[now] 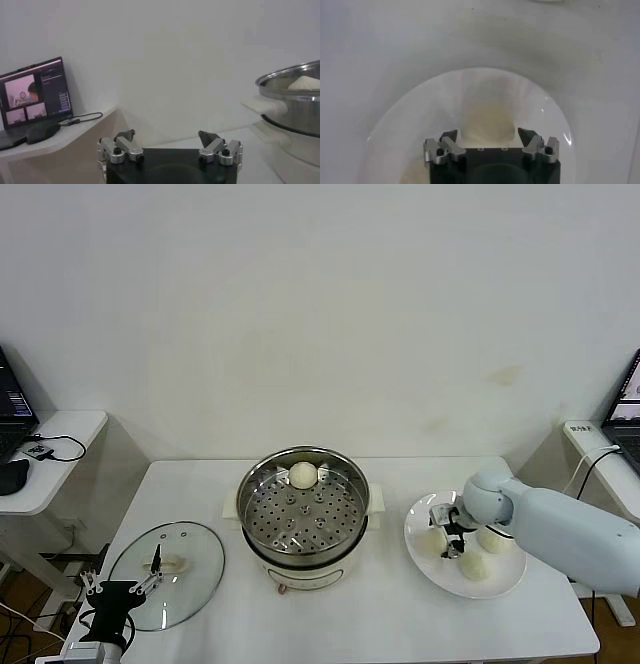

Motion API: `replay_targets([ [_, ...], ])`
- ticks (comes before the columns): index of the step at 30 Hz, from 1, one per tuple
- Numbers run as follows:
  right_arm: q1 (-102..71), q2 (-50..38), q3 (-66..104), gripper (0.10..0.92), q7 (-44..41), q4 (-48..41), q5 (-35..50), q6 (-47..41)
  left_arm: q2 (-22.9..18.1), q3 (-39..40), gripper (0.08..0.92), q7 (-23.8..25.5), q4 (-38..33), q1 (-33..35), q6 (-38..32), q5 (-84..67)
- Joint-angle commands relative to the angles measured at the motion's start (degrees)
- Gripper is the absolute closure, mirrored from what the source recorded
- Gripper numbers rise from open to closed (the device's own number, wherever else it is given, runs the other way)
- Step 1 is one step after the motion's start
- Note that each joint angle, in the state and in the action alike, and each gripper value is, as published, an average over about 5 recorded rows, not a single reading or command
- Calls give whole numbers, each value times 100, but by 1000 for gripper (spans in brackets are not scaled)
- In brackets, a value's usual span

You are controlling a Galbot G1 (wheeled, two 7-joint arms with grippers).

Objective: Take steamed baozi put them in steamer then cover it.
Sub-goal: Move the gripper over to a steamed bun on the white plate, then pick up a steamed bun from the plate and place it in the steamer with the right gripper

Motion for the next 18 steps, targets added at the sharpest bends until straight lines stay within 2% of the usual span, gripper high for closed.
replay_targets([
  [1, -122, 125, 102, 357, 26, -163, -72, -4, -11, 8, 177, -2, 8, -4, -6, 1],
  [9, 91, 10, 111, 452, -67, -16, 16, -45, -14, 7, 177, -1, 2, 7, -11, 2],
  [18, 1632, -518, -73, 461, -287, 584, 861, -258, 26, 12, 177, 0, -21, -7, -9, -7],
])
